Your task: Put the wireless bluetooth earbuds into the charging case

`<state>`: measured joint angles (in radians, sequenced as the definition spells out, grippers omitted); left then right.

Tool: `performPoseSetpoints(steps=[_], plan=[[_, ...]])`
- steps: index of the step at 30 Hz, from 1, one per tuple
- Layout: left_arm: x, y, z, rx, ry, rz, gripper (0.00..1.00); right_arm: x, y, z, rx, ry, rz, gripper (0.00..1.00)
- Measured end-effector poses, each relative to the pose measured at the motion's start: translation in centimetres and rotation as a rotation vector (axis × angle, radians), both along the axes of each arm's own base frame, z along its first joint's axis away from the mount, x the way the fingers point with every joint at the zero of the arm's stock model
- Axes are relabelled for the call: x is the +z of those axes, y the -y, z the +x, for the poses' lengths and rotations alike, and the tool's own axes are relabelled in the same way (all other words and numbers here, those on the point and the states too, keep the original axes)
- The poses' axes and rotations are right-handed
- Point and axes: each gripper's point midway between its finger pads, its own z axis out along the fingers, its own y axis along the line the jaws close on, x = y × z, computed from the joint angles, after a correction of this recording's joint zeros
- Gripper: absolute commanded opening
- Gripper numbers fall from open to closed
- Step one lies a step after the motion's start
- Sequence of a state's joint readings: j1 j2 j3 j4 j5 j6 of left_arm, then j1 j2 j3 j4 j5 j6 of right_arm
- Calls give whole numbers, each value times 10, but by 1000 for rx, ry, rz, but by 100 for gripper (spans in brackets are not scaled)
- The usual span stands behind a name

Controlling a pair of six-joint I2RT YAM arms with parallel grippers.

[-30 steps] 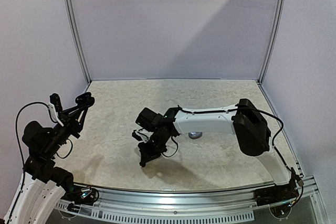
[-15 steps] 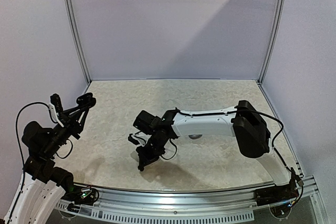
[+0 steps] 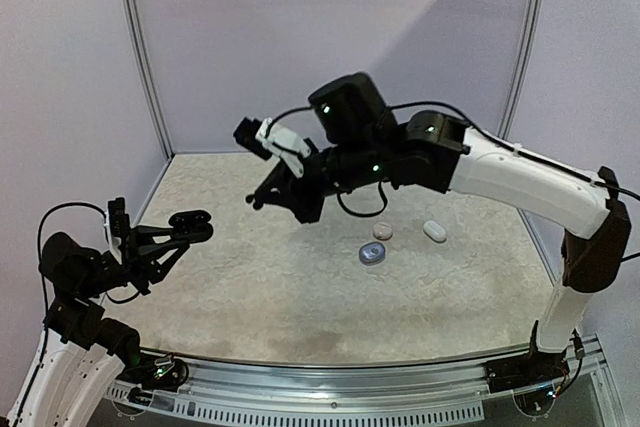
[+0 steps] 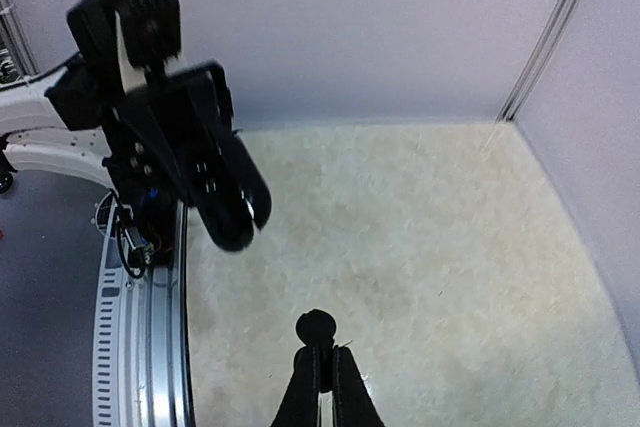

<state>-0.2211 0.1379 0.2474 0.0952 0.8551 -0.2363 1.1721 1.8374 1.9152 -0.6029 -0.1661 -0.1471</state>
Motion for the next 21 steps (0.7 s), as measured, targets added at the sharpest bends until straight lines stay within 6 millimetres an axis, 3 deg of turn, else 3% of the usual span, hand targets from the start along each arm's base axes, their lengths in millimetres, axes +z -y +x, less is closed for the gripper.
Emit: performPoseSetpoints(steps=[4, 8, 10, 17, 21], plan=[[-3, 6, -10, -74, -3, 16, 0, 66, -8, -20, 81, 160, 111, 0], [-5, 10, -19, -131, 3, 31, 0, 84, -35, -50, 189, 245, 143, 0], [-6, 11, -22, -152, 8, 37, 0, 77, -50, -61, 234, 273, 131, 0], [-7, 13, -26, -172, 23, 47, 0, 14, -80, -84, 361, 319, -9, 0], [-7, 13, -26, -172, 23, 47, 0, 4, -84, -91, 392, 347, -36, 0]])
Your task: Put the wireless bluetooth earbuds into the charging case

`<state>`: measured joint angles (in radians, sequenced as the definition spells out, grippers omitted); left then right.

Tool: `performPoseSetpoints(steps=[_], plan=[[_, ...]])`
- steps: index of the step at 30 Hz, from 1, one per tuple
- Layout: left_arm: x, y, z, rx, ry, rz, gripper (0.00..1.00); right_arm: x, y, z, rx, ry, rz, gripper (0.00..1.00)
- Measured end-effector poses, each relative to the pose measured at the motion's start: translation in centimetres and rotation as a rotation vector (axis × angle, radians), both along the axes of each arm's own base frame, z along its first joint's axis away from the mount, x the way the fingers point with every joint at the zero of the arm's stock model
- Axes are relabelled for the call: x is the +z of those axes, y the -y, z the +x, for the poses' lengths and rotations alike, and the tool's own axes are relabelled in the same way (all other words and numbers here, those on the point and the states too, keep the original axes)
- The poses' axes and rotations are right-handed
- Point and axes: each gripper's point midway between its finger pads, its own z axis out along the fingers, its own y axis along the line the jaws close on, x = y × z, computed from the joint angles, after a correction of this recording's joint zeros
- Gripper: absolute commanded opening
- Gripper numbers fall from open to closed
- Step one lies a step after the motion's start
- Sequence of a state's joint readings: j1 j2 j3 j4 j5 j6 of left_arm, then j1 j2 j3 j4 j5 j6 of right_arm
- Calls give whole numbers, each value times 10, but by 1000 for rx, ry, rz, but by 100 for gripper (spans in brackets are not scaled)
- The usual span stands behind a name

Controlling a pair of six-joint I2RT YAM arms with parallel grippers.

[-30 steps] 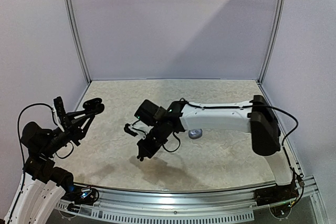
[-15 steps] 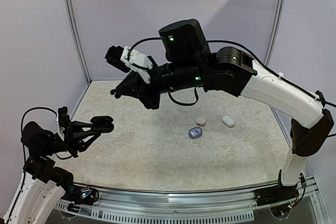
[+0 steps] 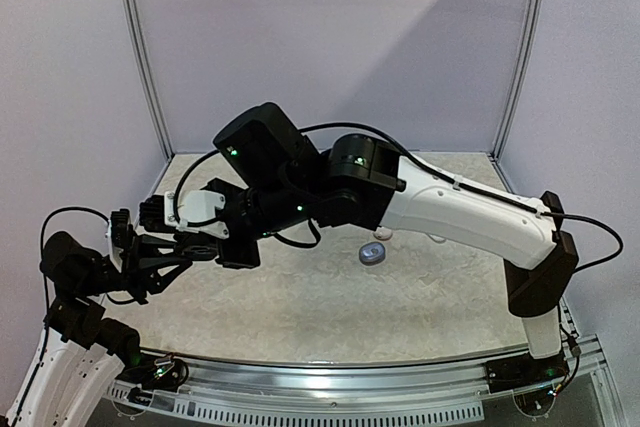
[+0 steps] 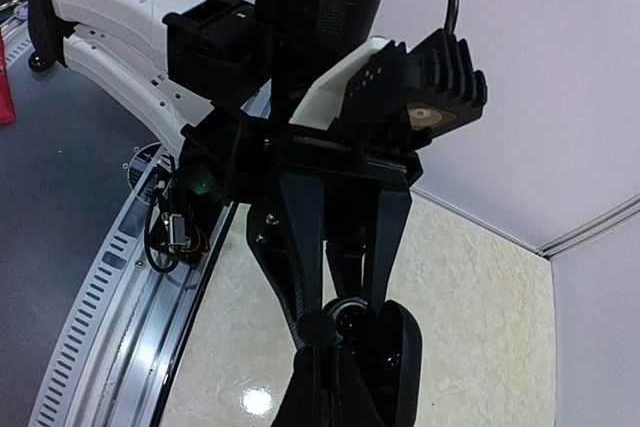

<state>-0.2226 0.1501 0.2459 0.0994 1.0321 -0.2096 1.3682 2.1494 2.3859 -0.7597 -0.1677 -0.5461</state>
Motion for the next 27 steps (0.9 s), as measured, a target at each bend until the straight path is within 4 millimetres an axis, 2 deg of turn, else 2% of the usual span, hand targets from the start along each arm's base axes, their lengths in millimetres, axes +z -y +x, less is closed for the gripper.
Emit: performPoseSetpoints(steps=[7, 15, 27], plan=[[1, 0, -1, 0, 7, -1, 0, 3, -7, 3, -9, 62, 12, 0], [-1, 0, -1, 0, -2, 1, 0, -12, -12, 15, -43, 119, -21, 0], [-5, 0, 1, 6, -15, 2, 0, -21, -9, 22, -66, 164, -67, 0]])
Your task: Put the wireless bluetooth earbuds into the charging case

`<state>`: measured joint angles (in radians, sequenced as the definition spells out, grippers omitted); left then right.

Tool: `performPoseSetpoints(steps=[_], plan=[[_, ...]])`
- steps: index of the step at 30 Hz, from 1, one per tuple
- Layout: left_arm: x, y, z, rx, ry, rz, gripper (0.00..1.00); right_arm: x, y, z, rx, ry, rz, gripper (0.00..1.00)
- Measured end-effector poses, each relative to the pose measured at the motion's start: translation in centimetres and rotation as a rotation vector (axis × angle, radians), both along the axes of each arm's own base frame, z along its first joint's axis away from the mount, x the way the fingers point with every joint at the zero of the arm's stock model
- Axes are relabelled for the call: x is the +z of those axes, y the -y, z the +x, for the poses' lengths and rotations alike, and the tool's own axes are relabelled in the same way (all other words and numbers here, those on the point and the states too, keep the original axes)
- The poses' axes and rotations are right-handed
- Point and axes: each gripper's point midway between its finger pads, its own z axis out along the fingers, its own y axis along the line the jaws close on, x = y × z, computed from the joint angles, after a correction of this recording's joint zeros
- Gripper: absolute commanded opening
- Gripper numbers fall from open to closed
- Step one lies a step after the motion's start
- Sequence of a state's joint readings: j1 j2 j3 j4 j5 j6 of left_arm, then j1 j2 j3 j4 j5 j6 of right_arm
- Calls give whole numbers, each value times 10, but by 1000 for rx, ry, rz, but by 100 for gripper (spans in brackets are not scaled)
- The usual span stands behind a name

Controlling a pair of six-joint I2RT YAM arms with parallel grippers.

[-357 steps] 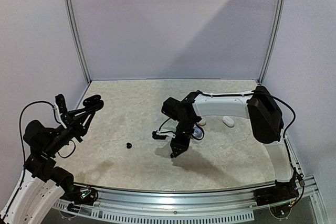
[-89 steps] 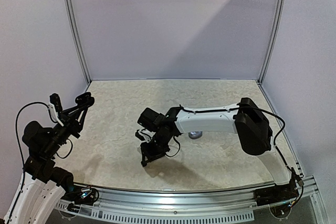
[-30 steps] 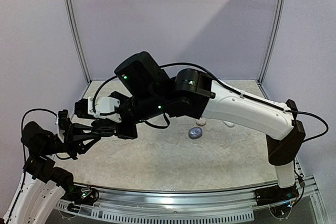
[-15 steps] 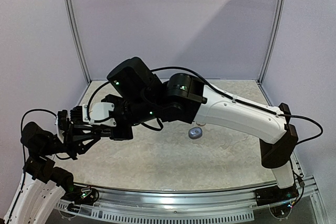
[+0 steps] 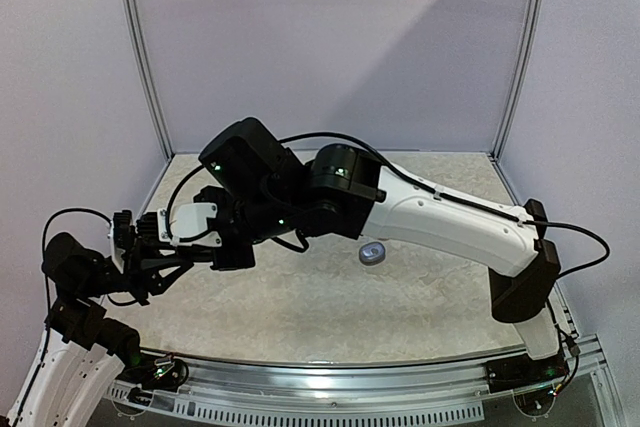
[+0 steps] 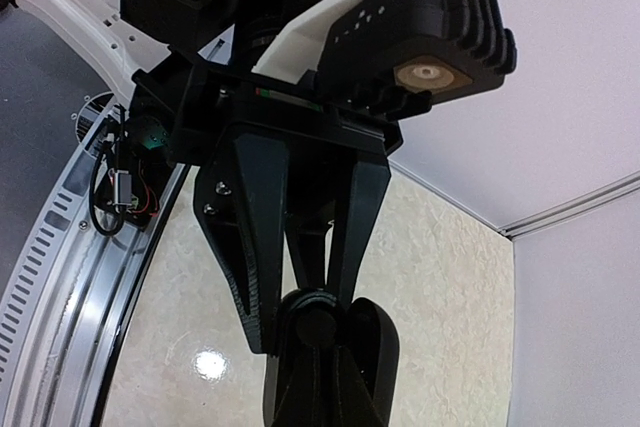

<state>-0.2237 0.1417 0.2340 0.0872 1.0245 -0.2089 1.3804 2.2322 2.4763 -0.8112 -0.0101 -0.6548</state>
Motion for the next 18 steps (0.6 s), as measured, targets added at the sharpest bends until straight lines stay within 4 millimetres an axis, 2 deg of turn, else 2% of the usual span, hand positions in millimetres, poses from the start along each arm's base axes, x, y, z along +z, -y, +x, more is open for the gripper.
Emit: performPoseSetpoints(steps=[6, 11, 18], plan=[[0, 0, 0, 0, -1, 0, 0, -1, 0, 2, -9, 8, -5, 1], [-1, 0, 1, 7, -7, 0, 0, -4, -3, 5, -20, 16, -5, 22], [-5, 0, 3, 12, -24, 5, 0, -8, -9, 10, -46, 27, -1, 26]])
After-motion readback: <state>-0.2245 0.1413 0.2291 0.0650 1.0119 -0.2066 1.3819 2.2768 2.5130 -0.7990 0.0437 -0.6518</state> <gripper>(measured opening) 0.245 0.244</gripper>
